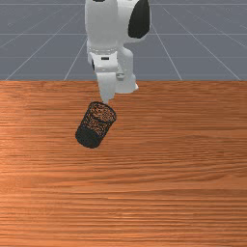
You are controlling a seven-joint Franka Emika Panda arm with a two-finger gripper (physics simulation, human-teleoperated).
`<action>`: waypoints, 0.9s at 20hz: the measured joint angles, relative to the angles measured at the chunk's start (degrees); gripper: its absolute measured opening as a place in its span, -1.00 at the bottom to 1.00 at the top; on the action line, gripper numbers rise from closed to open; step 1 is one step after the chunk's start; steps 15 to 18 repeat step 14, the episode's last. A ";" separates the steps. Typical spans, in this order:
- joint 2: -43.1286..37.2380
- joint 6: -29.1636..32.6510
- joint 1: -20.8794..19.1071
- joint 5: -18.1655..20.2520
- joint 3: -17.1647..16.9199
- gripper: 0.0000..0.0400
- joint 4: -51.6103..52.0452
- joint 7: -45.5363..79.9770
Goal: Rotate the holder till the hole upward
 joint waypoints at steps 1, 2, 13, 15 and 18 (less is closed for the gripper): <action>0.17 0.14 -0.81 -0.07 -0.19 0.76 0.20 -3.37; 0.49 0.00 -1.45 0.12 -0.64 0.85 0.59 -3.49; 0.40 -0.07 -2.93 0.87 -2.23 1.00 1.19 0.56; -3.80 19.68 -2.66 6.03 -1.22 1.00 -9.00 -2.65; -3.80 19.68 -2.66 6.03 -1.22 1.00 -9.00 -2.65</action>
